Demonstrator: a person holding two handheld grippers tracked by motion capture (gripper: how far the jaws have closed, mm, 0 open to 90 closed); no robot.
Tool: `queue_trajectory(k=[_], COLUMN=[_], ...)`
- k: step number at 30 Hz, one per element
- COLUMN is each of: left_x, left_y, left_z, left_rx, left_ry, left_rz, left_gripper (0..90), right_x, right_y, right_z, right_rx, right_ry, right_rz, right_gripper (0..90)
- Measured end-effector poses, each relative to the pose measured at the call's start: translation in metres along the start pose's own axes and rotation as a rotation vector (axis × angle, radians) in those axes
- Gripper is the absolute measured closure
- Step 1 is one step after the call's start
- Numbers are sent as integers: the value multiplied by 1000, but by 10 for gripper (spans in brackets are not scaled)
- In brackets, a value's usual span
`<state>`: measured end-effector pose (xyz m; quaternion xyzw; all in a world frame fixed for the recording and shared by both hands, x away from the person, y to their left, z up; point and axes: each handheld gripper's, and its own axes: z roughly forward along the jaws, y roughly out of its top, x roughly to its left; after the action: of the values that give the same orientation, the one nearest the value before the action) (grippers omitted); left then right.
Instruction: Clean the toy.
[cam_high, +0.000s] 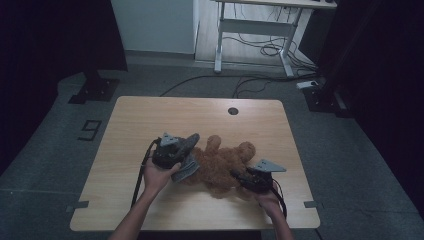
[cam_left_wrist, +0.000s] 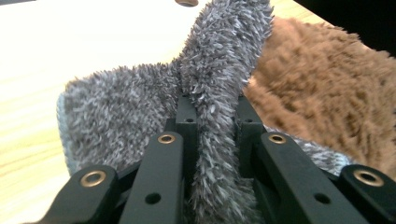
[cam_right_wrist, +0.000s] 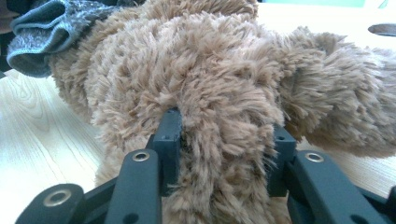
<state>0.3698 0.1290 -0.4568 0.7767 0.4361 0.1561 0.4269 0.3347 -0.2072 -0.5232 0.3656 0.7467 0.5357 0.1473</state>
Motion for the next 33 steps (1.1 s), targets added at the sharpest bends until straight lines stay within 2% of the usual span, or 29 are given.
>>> queue_trajectory(k=[6,13,18,20,21,22,25,28,31,33], left_x=[6,18,29,32,32,37,39,34,17,-1], left_y=[-7,-17,-43,-53,-53,-59,-53,-34,-13,1], left_z=[-5,-9,-2,5,5,9,2,-11,-18,-18], left_rx=[-7,-1,57,70,70,55,38,-7,-59,-93], left_ry=[10,20,45,30,30,2,-5,-4,-8,-21], left_rz=[-5,-35,-66,-92,-92,-130,-135,-110,-68,-28], left_gripper=[772,773,775,776,776,776,775,774,772,770], right_x=[0,-1,-1,-1,-1,-1,-1,-2,-2,-2], right_y=[0,-1,-1,-1,-1,-1,-1,-1,-1,-1], right_z=[0,0,1,1,1,1,1,1,1,0], right_rx=[-2,-5,-9,-9,-9,-10,-16,-15,-16,-16], right_ry=[3,5,2,0,0,-2,-10,-10,-13,-22], right_rz=[-2,0,5,5,5,6,6,7,7,3], right_gripper=[592,592,593,594,593,594,594,594,594,597])
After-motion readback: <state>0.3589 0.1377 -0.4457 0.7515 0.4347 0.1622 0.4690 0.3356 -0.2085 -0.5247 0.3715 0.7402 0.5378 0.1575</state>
